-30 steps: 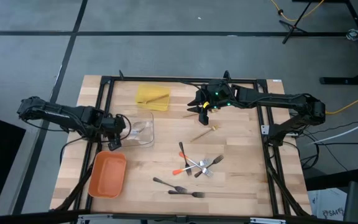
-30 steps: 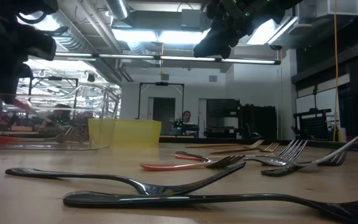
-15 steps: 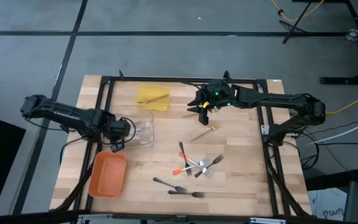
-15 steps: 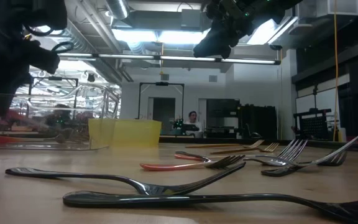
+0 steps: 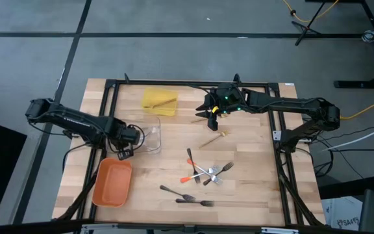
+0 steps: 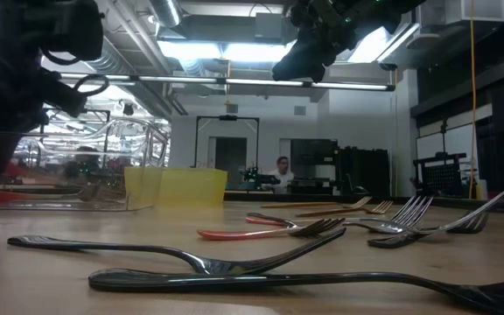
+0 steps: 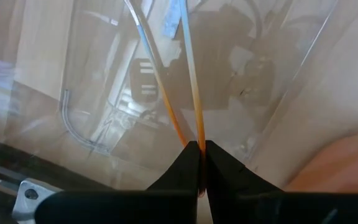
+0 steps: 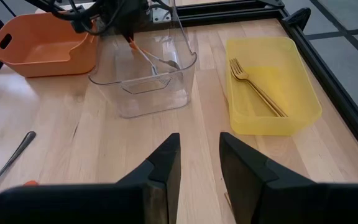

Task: Sort silverware by color (type)
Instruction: Put the orange fork into the transparent bin, then put the gold fork into the yellow bin

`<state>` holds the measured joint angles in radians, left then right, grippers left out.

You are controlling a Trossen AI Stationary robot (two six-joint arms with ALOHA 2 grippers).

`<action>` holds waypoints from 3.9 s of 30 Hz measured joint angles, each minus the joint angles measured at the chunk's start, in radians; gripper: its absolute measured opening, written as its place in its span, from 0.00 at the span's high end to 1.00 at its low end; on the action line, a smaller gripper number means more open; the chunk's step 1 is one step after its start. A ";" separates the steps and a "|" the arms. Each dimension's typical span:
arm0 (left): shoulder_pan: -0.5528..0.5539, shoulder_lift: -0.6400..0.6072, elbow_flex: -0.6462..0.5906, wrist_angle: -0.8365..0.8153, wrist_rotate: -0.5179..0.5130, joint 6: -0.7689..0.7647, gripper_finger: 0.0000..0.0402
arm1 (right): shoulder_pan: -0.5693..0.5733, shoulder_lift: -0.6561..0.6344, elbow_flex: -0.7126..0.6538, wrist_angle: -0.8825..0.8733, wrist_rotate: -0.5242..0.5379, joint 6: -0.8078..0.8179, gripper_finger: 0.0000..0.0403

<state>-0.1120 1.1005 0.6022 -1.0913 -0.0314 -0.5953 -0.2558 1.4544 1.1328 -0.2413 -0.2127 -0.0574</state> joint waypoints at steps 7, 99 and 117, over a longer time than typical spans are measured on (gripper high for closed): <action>0.000 0.039 0.000 0.010 0.000 0.000 0.98 | 0.000 0.000 0.000 0.000 0.000 0.000 0.75; 0.000 0.077 0.318 0.014 -0.028 -0.005 0.82 | 0.014 0.004 -0.048 -0.343 0.019 -0.107 0.75; 0.000 0.077 0.318 0.070 -0.072 -0.005 0.82 | 0.072 0.005 -0.285 -0.189 0.021 -0.108 0.75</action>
<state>-0.1120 1.1774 0.9199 -1.0210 -0.1036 -0.6003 -0.1837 1.4590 0.8482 -0.4308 -0.1913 -0.1654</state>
